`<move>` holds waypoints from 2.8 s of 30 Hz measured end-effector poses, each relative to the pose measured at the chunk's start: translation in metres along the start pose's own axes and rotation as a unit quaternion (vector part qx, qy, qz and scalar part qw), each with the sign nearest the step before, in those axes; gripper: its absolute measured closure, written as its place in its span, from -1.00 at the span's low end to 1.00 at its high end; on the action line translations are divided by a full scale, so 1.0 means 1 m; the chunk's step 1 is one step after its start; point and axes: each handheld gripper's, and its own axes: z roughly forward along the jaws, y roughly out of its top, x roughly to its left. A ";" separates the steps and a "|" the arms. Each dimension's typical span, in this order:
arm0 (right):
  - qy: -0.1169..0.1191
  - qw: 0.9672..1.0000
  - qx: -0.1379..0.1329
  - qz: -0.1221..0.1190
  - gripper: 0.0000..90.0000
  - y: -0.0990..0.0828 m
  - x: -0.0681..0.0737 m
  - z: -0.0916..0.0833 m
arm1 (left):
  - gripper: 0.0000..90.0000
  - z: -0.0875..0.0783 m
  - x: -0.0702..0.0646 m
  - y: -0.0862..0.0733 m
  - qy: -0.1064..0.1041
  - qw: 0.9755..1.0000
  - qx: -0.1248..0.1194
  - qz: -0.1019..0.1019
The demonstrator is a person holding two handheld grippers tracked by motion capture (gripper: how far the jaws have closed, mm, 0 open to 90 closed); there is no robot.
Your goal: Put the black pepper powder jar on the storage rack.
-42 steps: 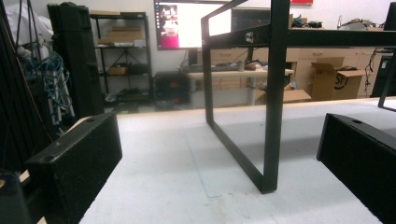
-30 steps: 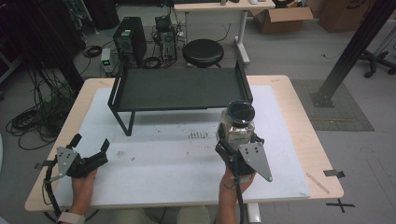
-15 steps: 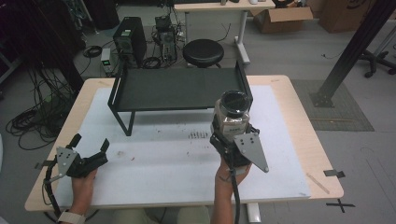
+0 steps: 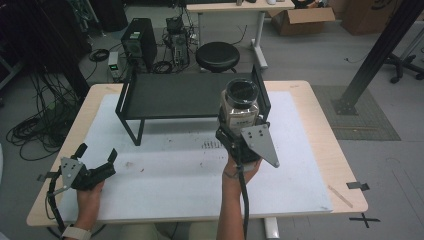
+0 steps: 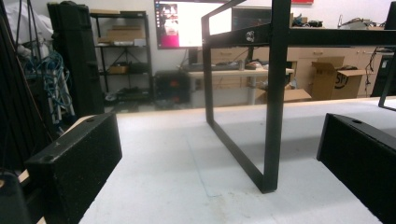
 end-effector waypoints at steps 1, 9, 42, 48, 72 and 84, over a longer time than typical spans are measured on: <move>0.000 1.000 0.000 0.000 -0.43 0.000 0.000 0.000 | -0.99 0.000 0.000 0.000 0.000 1.000 0.000 0.000; 0.009 1.000 -0.004 -0.003 -0.43 0.010 0.010 0.021 | -0.99 0.000 0.000 0.000 0.000 1.000 0.002 0.001; 0.023 1.000 0.012 -0.007 -0.43 0.016 0.035 0.108 | -0.99 0.001 0.000 0.000 0.000 1.000 0.004 0.001; 0.023 1.000 0.019 -0.008 -0.43 0.015 0.039 0.123 | -0.99 0.001 0.000 0.000 0.000 1.000 0.004 0.000; 0.011 0.998 0.058 -0.016 -0.44 -0.002 0.063 0.180 | -0.99 0.001 0.000 0.000 -0.001 1.000 0.004 0.000; -0.007 0.997 0.076 -0.014 -0.44 -0.020 0.064 0.198 | -0.99 0.001 0.000 0.000 -0.001 1.000 0.003 0.000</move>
